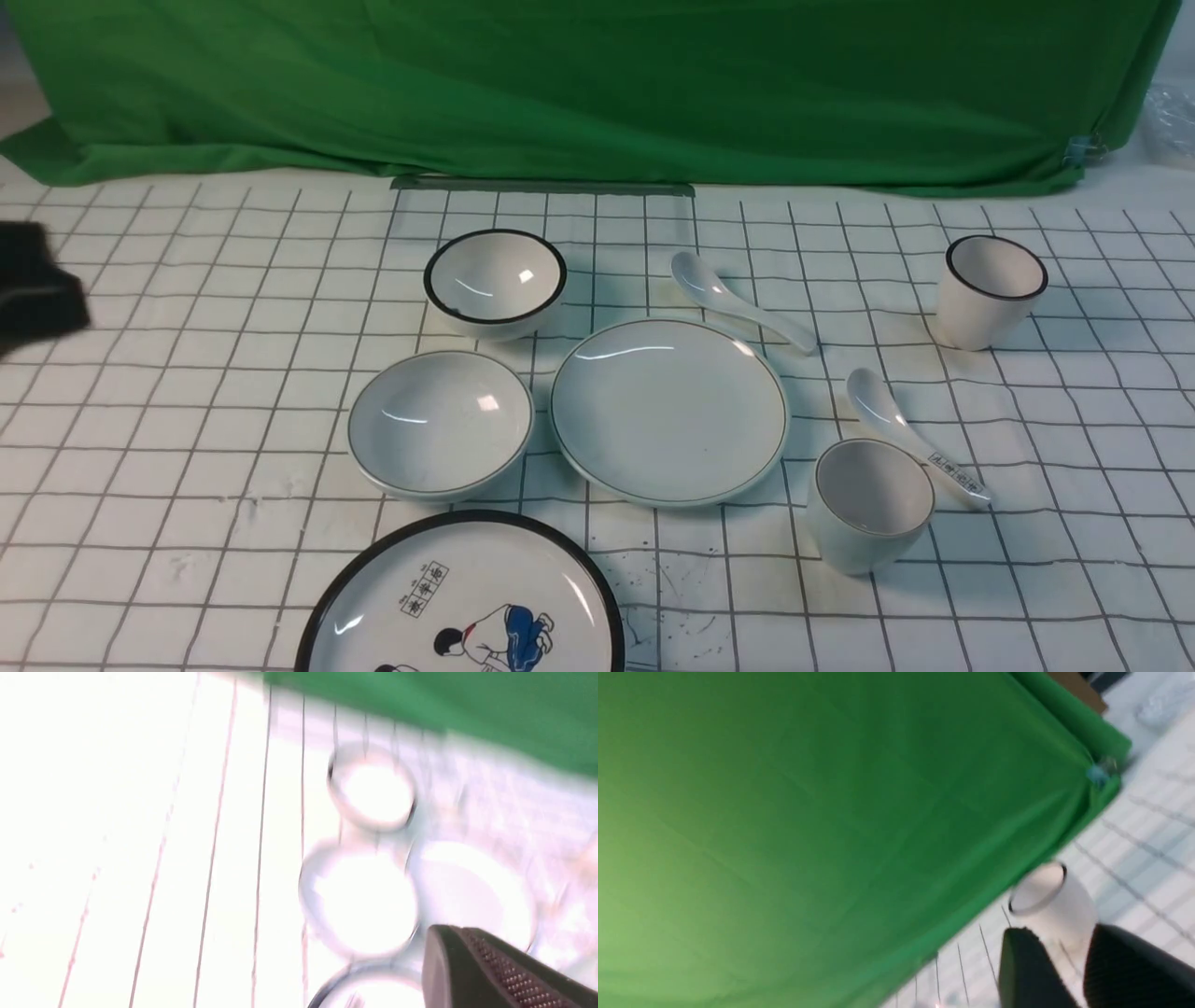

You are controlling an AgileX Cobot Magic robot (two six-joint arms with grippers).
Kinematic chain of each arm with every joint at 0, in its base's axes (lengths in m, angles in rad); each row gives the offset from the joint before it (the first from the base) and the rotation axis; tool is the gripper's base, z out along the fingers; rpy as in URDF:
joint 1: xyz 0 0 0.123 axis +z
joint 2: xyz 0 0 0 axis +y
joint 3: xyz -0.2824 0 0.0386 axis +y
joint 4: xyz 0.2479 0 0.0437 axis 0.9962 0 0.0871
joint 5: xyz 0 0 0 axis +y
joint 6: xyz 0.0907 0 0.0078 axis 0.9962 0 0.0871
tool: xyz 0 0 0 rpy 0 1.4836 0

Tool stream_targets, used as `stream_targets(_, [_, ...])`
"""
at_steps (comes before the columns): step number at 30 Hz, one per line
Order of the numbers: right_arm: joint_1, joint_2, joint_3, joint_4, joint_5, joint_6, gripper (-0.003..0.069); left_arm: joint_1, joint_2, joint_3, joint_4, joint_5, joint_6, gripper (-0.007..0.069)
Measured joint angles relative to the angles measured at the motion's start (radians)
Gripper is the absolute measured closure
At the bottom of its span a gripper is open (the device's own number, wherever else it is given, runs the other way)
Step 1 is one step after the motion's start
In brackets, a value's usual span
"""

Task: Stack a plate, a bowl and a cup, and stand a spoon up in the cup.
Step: Use the left arm to grab a blue rice bowl

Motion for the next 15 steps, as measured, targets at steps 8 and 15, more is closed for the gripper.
stream_targets(8, [0.278,0.295,-0.519,-0.045,0.65,-0.34,0.0621,-0.079,0.475,-0.082,0.044,-0.036,0.103,0.0619])
stream_targets(15, [0.414,0.676,-0.757,-0.179,1.003,-0.384,0.0587,-0.219,0.708,-0.248,0.183,-0.102,0.032,0.0607])
